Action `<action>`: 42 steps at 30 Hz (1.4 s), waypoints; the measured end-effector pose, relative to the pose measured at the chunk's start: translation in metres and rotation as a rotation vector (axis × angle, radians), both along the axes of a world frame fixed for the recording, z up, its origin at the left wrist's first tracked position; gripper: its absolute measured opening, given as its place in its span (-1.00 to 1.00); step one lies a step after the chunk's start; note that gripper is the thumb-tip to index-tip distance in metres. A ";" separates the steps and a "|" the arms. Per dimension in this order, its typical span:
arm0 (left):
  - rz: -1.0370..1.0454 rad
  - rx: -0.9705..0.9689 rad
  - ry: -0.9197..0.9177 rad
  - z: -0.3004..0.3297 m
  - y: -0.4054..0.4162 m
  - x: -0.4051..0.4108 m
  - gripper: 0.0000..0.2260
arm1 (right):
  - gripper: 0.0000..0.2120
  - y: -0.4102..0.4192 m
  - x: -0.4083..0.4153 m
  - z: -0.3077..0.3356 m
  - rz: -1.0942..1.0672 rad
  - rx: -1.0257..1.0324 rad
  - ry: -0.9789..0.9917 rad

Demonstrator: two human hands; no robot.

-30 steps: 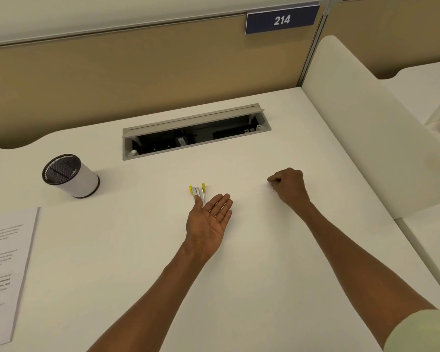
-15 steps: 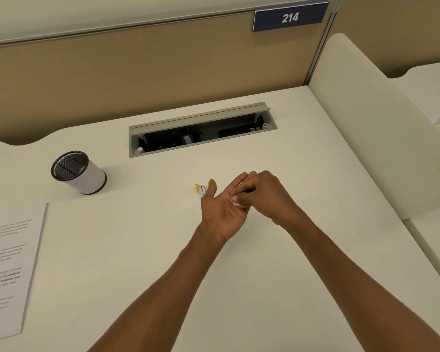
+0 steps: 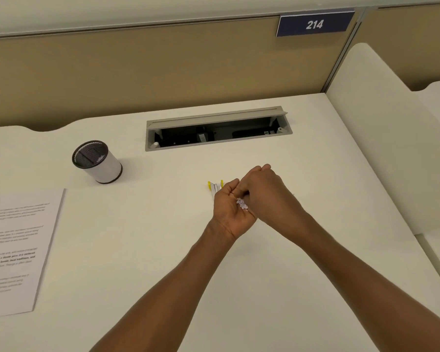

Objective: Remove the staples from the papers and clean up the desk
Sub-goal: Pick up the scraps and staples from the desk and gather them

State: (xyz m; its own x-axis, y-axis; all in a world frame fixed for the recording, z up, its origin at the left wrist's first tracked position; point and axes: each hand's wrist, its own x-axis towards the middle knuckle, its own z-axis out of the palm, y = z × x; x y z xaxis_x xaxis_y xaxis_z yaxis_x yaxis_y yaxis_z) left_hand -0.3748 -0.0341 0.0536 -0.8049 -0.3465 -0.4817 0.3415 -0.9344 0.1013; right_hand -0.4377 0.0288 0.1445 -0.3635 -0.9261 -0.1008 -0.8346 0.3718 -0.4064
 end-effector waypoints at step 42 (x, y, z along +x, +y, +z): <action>0.082 -0.081 0.074 -0.007 -0.008 0.028 -0.51 | -0.15 0.070 -0.063 -0.183 -0.507 0.132 0.098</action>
State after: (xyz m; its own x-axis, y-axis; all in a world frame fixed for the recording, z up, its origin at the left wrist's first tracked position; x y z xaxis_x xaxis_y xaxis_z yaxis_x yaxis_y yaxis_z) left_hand -0.3467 -0.0417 0.0470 -0.8045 -0.4485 -0.3895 0.4263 -0.8925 0.1473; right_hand -0.5011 0.0988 -0.0384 -0.7759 -0.6135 -0.1473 -0.5686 0.7811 -0.2580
